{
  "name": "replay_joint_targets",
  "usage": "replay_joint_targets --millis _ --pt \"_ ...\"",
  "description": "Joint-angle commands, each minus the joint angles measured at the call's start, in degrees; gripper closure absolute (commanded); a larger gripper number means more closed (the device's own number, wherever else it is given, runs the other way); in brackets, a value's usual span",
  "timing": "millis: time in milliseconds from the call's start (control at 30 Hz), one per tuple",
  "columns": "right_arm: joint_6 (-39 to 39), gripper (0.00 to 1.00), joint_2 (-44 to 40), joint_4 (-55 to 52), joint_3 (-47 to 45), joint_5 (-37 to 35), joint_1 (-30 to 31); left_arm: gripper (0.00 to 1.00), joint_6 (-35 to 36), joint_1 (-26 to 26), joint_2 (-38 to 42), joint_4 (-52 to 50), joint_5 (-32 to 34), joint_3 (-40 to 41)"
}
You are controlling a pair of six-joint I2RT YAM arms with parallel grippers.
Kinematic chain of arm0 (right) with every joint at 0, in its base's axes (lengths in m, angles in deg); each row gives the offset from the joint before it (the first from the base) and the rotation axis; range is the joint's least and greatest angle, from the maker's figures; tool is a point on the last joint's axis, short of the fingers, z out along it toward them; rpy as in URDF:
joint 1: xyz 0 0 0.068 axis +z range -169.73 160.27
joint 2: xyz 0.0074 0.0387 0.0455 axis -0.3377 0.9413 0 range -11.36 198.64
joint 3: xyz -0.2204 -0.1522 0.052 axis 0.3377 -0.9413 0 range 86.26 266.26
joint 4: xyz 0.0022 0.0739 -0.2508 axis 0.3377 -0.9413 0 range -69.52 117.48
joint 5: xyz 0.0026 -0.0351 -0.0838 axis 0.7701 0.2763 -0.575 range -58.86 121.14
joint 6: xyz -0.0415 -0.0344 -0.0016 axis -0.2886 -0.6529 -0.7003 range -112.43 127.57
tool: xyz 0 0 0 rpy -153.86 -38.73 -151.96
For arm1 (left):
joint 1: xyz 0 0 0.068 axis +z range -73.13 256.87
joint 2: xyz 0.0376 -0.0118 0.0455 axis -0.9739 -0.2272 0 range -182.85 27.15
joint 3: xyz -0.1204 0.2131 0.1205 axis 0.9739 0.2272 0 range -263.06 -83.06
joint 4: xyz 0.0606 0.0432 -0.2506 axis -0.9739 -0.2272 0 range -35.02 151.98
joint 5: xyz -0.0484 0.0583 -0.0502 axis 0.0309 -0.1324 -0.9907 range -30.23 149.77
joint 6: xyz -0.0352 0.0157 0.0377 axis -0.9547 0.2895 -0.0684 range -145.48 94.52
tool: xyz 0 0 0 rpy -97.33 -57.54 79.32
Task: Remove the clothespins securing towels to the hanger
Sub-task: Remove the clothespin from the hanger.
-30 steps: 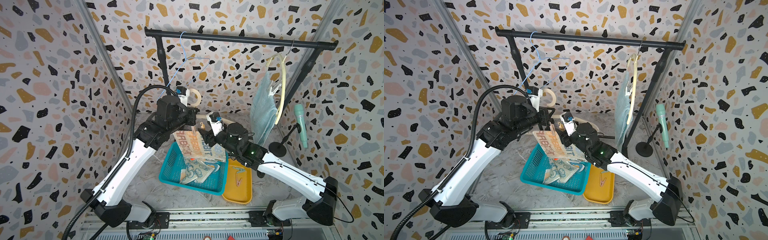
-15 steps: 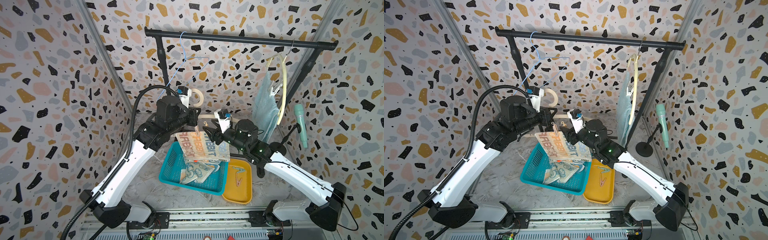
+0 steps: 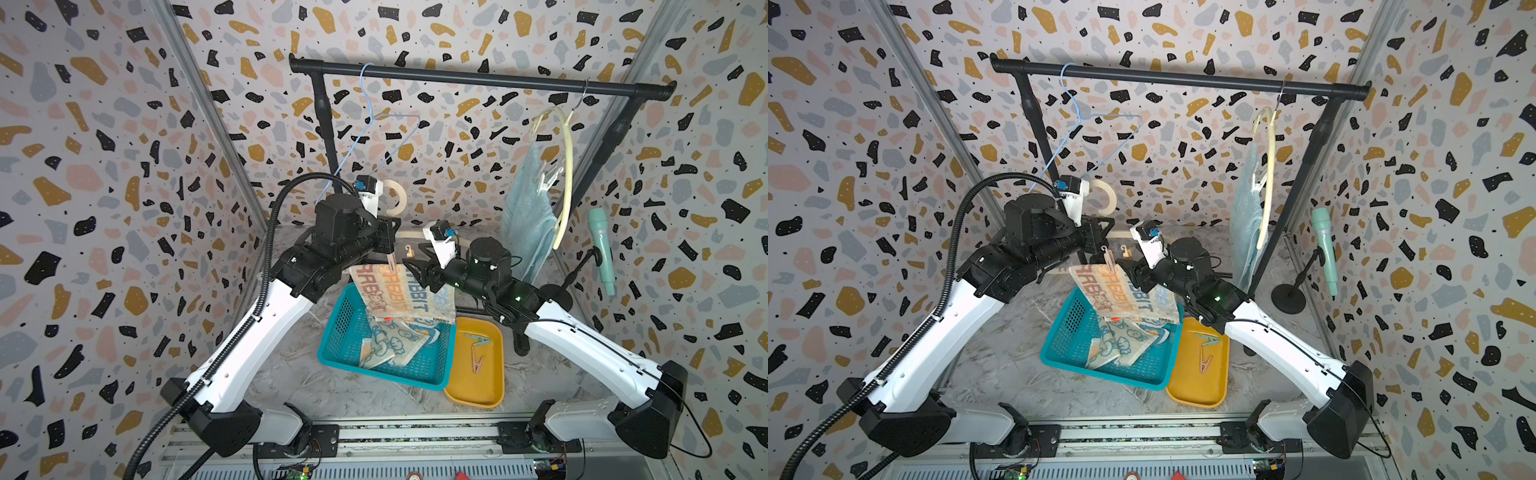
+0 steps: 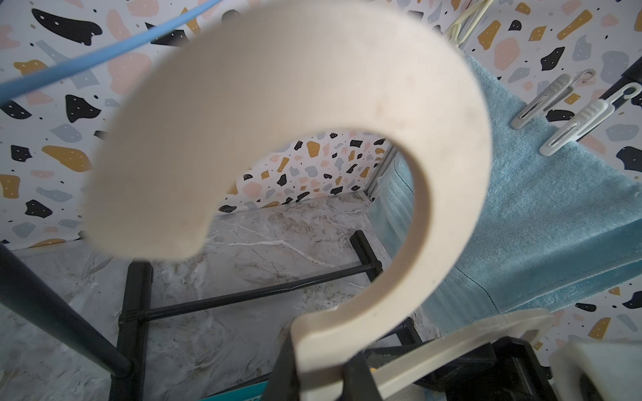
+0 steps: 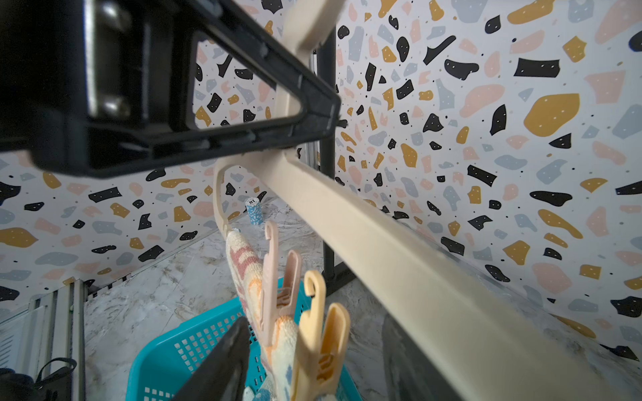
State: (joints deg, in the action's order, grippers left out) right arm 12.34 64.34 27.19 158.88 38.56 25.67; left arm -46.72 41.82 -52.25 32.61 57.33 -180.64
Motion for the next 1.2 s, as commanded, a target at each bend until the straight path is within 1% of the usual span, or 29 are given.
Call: replay_joint_targets --millis 0,133,467,567,733,833,1000,1167 --pt "-0.3 0.4 0.71 -2.44 2.6 2.04 -0.32 1.0 -0.88 0.07 2.44 6.68 -1.9 0.28" --pt "-0.43 0.44 1.51 -3.25 3.25 3.12 -0.32 1.0 -1.5 0.07 2.51 7.79 -1.98 0.64" --pt "-1.24 0.46 2.91 -6.06 4.55 3.52 0.16 1.0 -2.5 0.07 3.17 10.41 -1.86 1.71" --pt "-1.36 0.48 3.13 -6.98 4.55 3.46 0.21 1.0 -2.71 0.05 3.54 11.49 -1.77 2.43" --pt "-1.35 0.55 3.11 -8.08 4.71 4.21 0.38 1.0 -3.04 0.07 3.91 12.83 -1.53 3.44" --pt "-1.37 0.56 3.13 -8.4 4.84 4.71 0.47 1.0 -3.33 0.07 4.04 13.51 -1.25 3.96" --pt "-1.35 0.6 3.14 -8.61 4.73 5.21 0.65 1.0 -3.78 0.07 4.3 14.19 0.17 4.7" --pt "-1.19 0.61 2.96 -8.67 4.64 6.36 0.65 1.0 -4.69 0.07 4.9 15.95 1.62 6.44"
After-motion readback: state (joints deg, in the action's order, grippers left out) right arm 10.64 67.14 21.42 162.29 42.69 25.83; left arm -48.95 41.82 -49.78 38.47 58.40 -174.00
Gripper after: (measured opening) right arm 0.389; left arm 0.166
